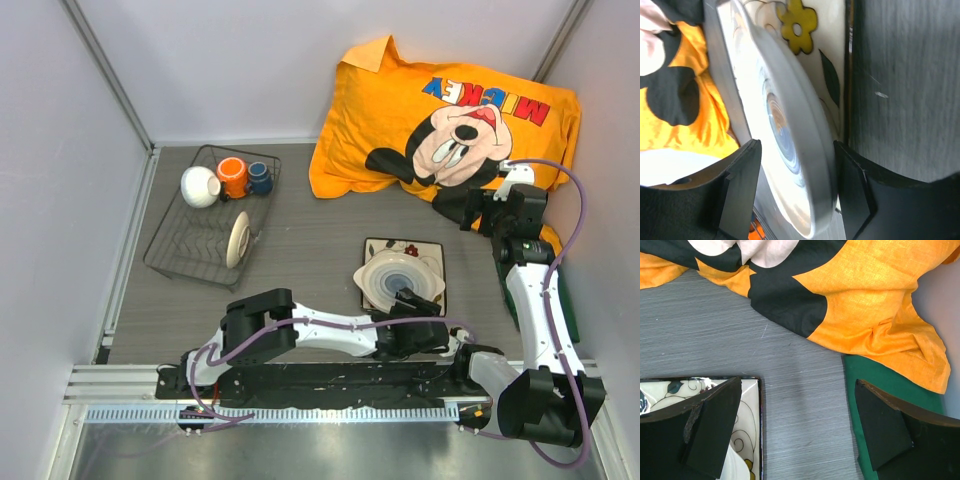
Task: Unload the mixed dishes from the dish rack
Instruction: Place the plate at the center of the board.
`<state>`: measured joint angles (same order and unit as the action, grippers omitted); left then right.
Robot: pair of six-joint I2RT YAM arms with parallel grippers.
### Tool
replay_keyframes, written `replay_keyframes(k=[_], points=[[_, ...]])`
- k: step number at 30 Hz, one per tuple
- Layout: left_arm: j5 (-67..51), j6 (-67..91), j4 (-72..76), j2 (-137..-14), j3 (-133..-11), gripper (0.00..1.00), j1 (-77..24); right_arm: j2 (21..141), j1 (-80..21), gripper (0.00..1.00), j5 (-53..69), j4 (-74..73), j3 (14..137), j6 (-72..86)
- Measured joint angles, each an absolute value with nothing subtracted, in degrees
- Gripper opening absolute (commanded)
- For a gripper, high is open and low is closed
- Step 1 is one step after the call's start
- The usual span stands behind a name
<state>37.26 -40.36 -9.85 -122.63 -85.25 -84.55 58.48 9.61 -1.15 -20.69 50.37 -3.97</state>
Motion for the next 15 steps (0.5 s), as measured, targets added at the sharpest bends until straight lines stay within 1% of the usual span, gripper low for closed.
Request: replay_keyframes(k=[15], points=[[32.58,-34.5,-24.38,-122.74,-91.37,0.63,-84.25,58.48,9.61,0.99,-1.13,-20.86,50.37,-4.12]])
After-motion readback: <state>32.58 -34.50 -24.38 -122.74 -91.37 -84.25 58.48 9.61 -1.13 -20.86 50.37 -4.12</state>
